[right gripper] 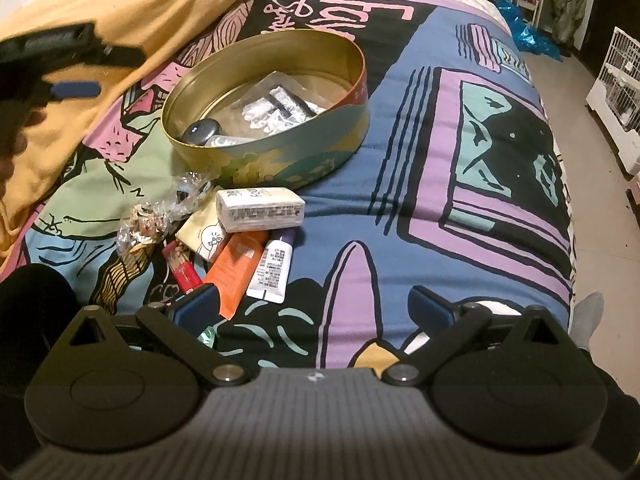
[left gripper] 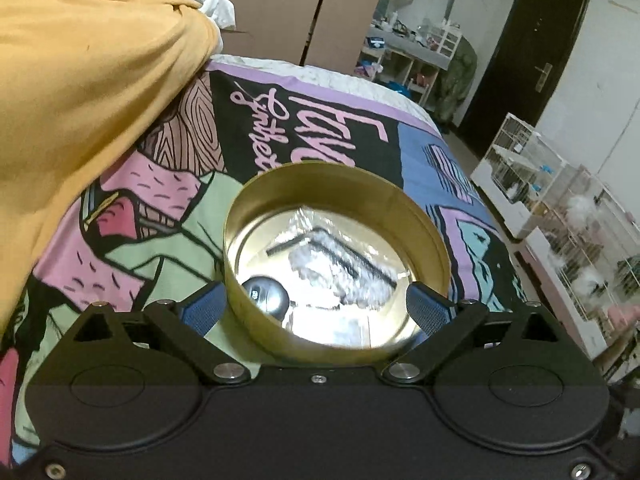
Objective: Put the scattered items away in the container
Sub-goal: 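Move the left gripper back toward the remaining pile of items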
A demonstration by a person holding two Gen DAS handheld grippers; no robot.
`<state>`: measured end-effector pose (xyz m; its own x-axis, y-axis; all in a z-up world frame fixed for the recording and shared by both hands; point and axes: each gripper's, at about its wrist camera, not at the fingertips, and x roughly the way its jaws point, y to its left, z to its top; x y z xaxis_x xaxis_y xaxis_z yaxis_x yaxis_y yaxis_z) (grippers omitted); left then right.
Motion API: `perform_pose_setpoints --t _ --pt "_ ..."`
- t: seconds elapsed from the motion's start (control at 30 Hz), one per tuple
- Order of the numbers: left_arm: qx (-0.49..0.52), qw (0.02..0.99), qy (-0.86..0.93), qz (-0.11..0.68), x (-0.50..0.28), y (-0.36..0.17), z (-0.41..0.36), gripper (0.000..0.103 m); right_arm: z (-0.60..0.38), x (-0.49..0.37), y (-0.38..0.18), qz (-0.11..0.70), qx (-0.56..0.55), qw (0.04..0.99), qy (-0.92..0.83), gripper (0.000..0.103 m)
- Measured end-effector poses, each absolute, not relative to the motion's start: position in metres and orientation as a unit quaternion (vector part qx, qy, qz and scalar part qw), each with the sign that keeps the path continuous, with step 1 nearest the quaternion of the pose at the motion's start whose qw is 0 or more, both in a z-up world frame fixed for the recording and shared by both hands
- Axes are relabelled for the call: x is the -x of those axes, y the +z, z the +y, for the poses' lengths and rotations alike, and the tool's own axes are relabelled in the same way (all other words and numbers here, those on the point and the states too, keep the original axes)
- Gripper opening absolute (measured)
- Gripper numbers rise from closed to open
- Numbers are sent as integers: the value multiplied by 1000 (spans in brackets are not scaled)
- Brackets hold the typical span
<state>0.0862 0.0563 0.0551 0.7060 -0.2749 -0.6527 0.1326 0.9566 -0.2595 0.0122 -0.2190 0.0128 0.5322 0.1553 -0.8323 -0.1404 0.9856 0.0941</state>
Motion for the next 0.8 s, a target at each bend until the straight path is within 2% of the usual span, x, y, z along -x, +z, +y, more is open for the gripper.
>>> perform_pose_setpoints --t 0.53,0.8 --pt "91 908 -124 391 -17 6 60 96 -220 -17 11 473 -20 875 97 103" --pt "94 906 -125 394 1 -2 68 96 -210 -28 7 474 -13 874 110 103"
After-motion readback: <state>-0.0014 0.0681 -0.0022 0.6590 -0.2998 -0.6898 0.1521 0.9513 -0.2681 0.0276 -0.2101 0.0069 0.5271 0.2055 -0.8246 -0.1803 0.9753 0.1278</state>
